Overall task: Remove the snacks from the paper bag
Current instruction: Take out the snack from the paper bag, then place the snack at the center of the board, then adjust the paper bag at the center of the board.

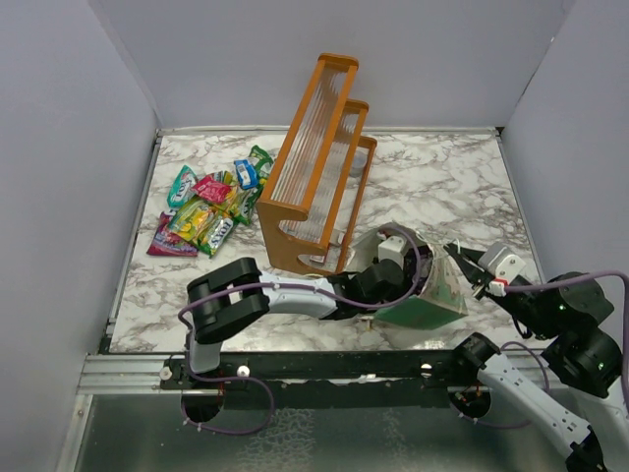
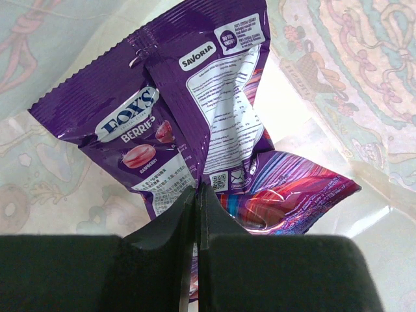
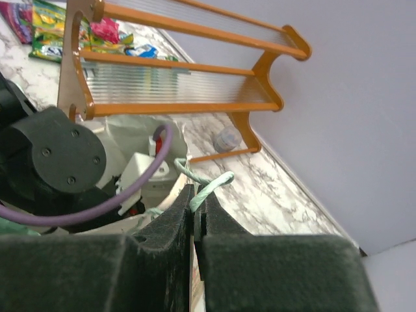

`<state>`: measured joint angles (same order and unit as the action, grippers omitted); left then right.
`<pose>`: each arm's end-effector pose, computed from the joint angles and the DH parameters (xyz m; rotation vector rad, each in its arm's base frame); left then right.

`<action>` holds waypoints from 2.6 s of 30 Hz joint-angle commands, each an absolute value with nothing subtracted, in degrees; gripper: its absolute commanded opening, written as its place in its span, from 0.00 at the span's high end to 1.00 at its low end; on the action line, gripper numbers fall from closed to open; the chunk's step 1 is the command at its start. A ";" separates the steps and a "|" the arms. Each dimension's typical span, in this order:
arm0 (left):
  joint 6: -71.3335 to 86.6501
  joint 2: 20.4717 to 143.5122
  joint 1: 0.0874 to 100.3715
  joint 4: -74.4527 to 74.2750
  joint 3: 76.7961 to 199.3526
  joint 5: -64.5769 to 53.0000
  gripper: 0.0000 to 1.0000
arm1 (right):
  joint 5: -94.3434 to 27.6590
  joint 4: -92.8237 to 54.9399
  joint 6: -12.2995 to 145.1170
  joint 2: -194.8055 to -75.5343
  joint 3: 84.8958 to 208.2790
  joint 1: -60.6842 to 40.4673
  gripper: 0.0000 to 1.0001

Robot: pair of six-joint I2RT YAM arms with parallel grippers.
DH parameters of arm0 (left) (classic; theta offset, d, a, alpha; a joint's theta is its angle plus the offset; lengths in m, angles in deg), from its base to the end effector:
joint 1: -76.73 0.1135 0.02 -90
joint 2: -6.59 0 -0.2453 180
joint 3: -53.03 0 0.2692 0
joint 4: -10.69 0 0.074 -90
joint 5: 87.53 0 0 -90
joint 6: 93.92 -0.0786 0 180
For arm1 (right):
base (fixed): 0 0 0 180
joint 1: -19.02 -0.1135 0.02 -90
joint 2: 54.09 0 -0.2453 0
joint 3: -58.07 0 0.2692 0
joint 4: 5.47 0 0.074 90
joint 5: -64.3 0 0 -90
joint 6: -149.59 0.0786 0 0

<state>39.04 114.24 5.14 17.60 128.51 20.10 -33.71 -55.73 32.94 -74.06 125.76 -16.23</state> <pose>0.1669 -0.4260 0.1404 0.3217 2.1022 -0.9512 0.0935 0.0795 0.3897 -0.9238 1.3301 0.2287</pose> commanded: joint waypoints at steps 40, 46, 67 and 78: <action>24.88 82.36 5.32 3.27 129.16 13.23 1.00 | -42.30 -42.99 41.09 -77.28 126.51 -16.40 0.98; 16.31 75.62 4.66 11.07 123.30 5.95 1.00 | -16.75 -43.63 46.82 -81.79 127.98 -16.40 0.98; -8.30 66.29 9.03 -7.02 142.47 45.40 1.00 | -1.58 -42.90 60.93 -89.16 130.41 -16.40 0.98; -17.92 69.53 30.02 3.40 148.16 51.68 1.00 | 0.09 -32.57 69.47 -103.64 139.65 -16.40 0.98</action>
